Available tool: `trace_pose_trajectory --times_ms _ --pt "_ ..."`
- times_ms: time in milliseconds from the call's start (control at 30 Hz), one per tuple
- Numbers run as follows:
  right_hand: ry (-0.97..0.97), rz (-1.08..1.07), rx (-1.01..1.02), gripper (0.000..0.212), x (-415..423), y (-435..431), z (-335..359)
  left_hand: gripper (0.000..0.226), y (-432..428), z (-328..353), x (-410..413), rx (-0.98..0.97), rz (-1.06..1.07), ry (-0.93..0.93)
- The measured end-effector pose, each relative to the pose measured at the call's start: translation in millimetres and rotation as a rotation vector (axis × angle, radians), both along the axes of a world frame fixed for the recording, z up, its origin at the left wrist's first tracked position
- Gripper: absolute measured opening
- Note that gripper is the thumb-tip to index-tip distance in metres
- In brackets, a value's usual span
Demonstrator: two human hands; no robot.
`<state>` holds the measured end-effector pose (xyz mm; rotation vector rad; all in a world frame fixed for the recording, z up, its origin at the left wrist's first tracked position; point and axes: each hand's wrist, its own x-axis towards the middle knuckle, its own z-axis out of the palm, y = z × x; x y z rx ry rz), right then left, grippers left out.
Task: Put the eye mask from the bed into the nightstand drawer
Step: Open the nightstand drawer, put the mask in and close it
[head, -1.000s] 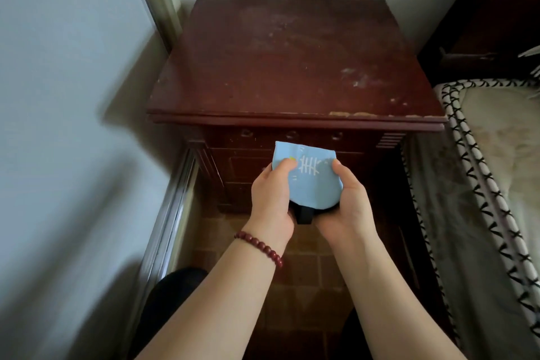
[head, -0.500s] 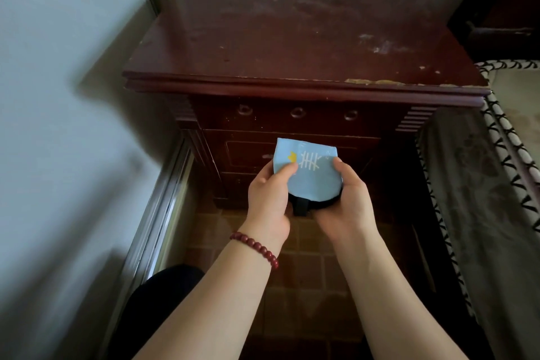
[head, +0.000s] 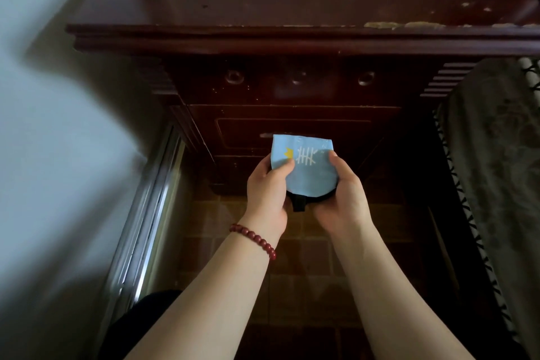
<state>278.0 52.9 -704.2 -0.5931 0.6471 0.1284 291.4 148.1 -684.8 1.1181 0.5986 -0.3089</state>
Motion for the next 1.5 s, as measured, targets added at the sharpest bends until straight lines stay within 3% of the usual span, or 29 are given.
trace_pose_trajectory --times_ms 533,700,833,1033,1200,1500 --pt "-0.121 0.077 0.009 0.024 31.9 -9.7 -98.1 0.017 -1.1 -97.5 28.5 -0.063 -0.013 -0.063" --pt "-0.121 0.113 -0.016 0.048 37.7 -12.3 -118.3 0.019 5.6 -115.0 29.7 -0.117 0.017 -0.08" --pt "-0.045 0.114 -0.055 0.042 44.9 -11.4 -132.2 0.022 11.2 -122.5 26.5 -0.141 0.027 -0.056" --pt "-0.007 0.217 -0.088 0.059 61.2 -3.6 -142.0 0.011 16.9 -124.6 28.1 -0.117 0.05 -0.019" --pt "0.06 0.226 -0.163 0.037 67.7 0.7 -142.9 0.012 22.4 -120.5 29.9 -0.096 0.09 0.024" --pt "0.123 0.229 -0.119 0.035 64.3 5.8 -130.8 0.012 31.6 -98.8 27.7 -0.07 0.067 0.023"
